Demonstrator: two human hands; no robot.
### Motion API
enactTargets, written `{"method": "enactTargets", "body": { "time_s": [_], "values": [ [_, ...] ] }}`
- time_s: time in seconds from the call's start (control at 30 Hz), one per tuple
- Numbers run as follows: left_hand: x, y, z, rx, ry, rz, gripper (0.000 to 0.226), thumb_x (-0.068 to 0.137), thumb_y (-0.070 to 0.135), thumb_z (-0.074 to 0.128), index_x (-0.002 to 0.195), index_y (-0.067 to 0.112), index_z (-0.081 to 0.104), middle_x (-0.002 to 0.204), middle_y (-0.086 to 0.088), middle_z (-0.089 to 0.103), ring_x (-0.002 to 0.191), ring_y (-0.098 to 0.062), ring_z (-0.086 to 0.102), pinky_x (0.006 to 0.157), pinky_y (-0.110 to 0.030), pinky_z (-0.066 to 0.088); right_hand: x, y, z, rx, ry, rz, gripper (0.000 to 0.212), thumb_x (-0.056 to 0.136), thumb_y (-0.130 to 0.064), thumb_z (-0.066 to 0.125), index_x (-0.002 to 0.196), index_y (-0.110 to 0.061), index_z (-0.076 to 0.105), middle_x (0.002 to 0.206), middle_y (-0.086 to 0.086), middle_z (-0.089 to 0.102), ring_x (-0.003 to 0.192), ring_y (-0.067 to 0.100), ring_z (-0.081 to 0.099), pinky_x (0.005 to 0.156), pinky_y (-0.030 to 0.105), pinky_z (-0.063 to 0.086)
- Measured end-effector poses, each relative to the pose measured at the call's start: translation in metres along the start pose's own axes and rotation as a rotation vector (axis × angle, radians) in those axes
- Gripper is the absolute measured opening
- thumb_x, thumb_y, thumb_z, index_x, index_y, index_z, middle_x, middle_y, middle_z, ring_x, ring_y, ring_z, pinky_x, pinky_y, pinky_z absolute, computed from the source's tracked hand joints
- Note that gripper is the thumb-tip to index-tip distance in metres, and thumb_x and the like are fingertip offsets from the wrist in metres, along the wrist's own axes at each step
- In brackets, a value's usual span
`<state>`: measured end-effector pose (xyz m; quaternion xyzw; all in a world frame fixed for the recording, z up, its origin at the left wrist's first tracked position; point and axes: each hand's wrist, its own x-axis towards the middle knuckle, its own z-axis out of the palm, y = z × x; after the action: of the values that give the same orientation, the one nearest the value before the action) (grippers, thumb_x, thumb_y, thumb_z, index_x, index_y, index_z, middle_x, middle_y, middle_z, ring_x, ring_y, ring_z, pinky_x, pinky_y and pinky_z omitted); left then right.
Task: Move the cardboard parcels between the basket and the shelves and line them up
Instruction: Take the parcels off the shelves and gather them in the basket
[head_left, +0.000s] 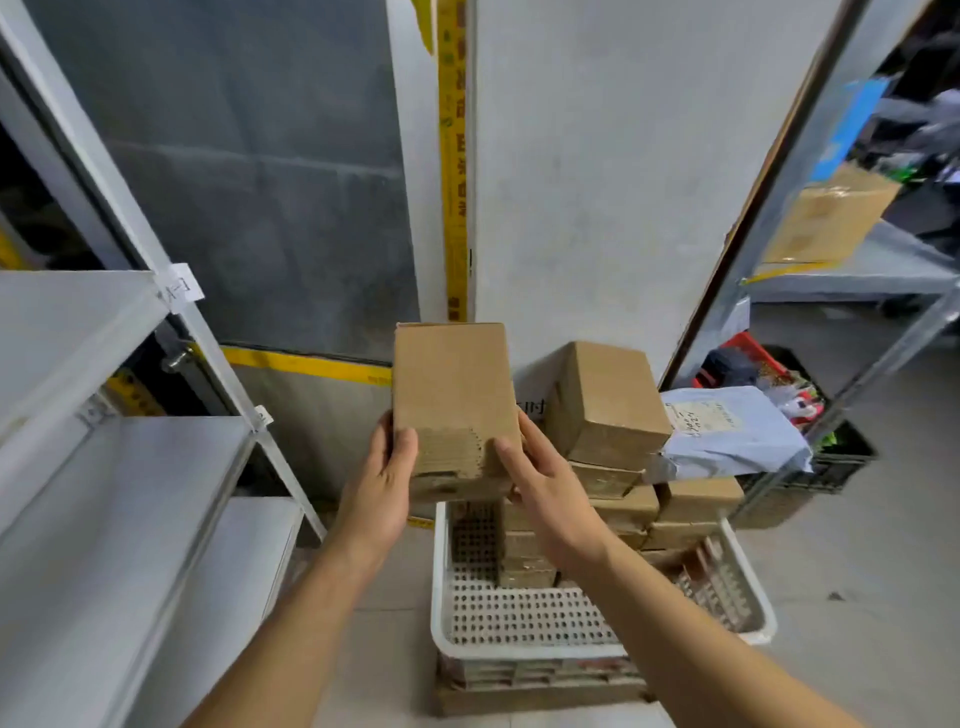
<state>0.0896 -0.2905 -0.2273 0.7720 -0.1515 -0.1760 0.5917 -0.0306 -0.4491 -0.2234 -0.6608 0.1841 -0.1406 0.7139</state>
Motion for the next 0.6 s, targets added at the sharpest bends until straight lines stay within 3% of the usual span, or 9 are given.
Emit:
{"method": "enactTargets", "body": {
  "time_s": [0.13, 0.23, 0.33, 0.47, 0.6],
  "values": [
    [0.026, 0.017, 0.059, -0.047, -0.106, -0.019, 0.055, 0.103, 0.055, 0.054, 0.155, 0.040, 0.044, 0.140, 0.020, 0.060, 0.132, -0.006, 0.054, 0.115, -0.033, 0.039, 0.014, -0.002, -0.058, -0.021, 0.143, -0.008, 0.051, 0.108, -0.044, 0.057, 0.157, -0.040, 0.045, 0.146, -0.012, 0.063, 0.137, 0.016, 0.058, 0.118, 0.054, 0.044],
    [0.051, 0.029, 0.093, -0.046, -0.229, -0.007, 0.065, 0.089, 0.066, 0.060, 0.151, 0.048, 0.047, 0.141, 0.024, 0.062, 0.134, -0.005, 0.056, 0.118, -0.044, 0.041, 0.020, -0.010, -0.092, -0.024, 0.246, -0.034, 0.047, 0.110, -0.040, 0.053, 0.156, -0.035, 0.048, 0.142, -0.016, 0.066, 0.135, 0.009, 0.059, 0.119, 0.046, 0.044],
    [0.074, 0.042, 0.127, -0.057, -0.334, 0.018, 0.058, 0.091, 0.062, 0.061, 0.146, 0.047, 0.052, 0.137, 0.022, 0.066, 0.131, -0.006, 0.059, 0.115, -0.043, 0.044, 0.023, -0.018, -0.121, -0.027, 0.328, -0.066, 0.040, 0.111, -0.039, 0.050, 0.150, -0.036, 0.053, 0.137, -0.019, 0.068, 0.131, 0.005, 0.061, 0.116, 0.040, 0.047],
    [0.094, 0.056, 0.169, 0.002, -0.418, 0.078, 0.065, 0.089, 0.073, 0.054, 0.149, 0.047, 0.049, 0.138, 0.022, 0.064, 0.130, -0.007, 0.059, 0.115, -0.045, 0.046, 0.033, -0.023, -0.154, -0.027, 0.429, -0.042, 0.033, 0.109, -0.047, 0.051, 0.141, -0.046, 0.061, 0.135, -0.015, 0.069, 0.131, 0.012, 0.061, 0.117, 0.051, 0.046],
    [0.108, 0.070, 0.203, 0.087, -0.431, 0.103, 0.074, 0.086, 0.079, 0.044, 0.151, 0.043, 0.045, 0.140, 0.018, 0.064, 0.130, -0.012, 0.058, 0.113, -0.046, 0.047, 0.051, -0.027, -0.192, -0.046, 0.479, 0.019, 0.027, 0.109, -0.046, 0.051, 0.128, -0.054, 0.068, 0.126, -0.018, 0.072, 0.126, 0.014, 0.063, 0.116, 0.053, 0.046]
  ]
}}
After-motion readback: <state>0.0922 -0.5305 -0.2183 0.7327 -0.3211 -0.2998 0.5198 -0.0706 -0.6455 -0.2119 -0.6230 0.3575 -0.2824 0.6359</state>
